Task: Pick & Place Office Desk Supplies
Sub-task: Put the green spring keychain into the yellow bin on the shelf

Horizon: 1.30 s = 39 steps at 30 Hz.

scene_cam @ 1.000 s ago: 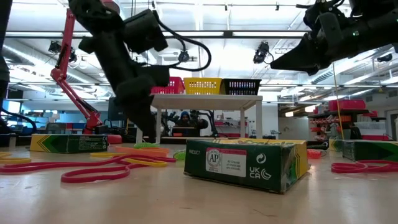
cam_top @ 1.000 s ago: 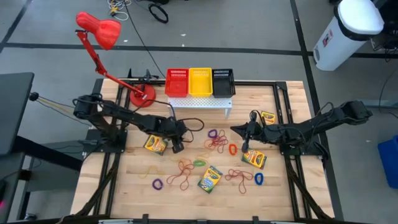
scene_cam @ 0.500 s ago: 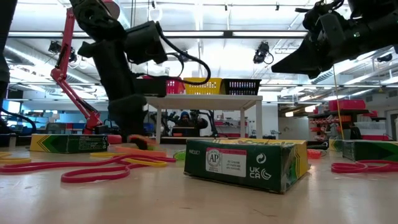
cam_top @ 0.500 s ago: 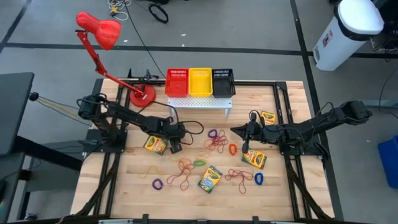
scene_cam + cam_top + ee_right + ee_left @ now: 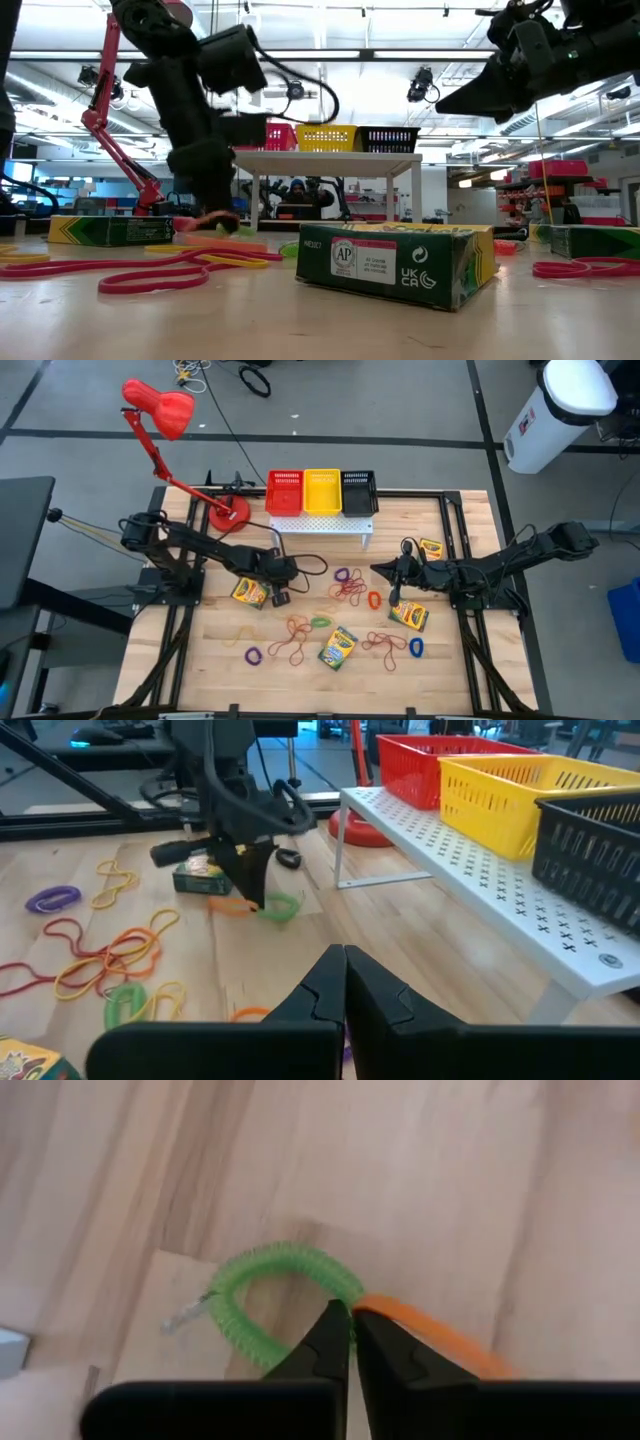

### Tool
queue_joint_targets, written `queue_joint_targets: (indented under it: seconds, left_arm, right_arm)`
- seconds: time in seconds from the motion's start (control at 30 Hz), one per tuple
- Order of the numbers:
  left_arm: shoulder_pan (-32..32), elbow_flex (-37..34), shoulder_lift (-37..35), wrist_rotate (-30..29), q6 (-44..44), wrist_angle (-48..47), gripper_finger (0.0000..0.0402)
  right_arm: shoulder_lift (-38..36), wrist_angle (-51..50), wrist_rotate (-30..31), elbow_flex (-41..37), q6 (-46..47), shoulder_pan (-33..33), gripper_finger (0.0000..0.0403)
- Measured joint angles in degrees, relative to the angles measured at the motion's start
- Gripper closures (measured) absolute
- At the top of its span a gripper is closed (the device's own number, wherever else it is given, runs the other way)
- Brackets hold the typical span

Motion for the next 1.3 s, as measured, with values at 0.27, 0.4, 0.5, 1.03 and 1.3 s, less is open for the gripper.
queue_joint_targets:
  seconds: [0.27,0.4,0.5,1.03,1.3]
  left_arm:
    - [-0.1,3.0,-4.8,1.6,0.2,-0.3,0.0386]
    - [-0.1,4.5,-4.8,4.3,-0.4,0.4,0.0386]
    - [-0.2,4.6,-3.2,6.2,-1.2,1.9,0.0385]
    - [-0.2,4.5,2.6,3.7,-3.1,7.9,0.0311]
    - [0.0,7.7,2.3,4.1,0.8,7.0,0.0256]
  right_arm:
    - [0.0,1.3,0.0,0.0,-0.7,0.0,0.0398]
    - [0.0,1.2,0.0,0.0,-0.6,0.0,0.0397]
    - [0.0,1.2,-0.1,0.0,-0.6,0.0,0.0398]
    - [0.0,1.4,-0.1,0.0,-0.5,0.0,0.0398]
    - [0.0,1.4,-0.1,0.0,-0.5,0.0,0.0398]
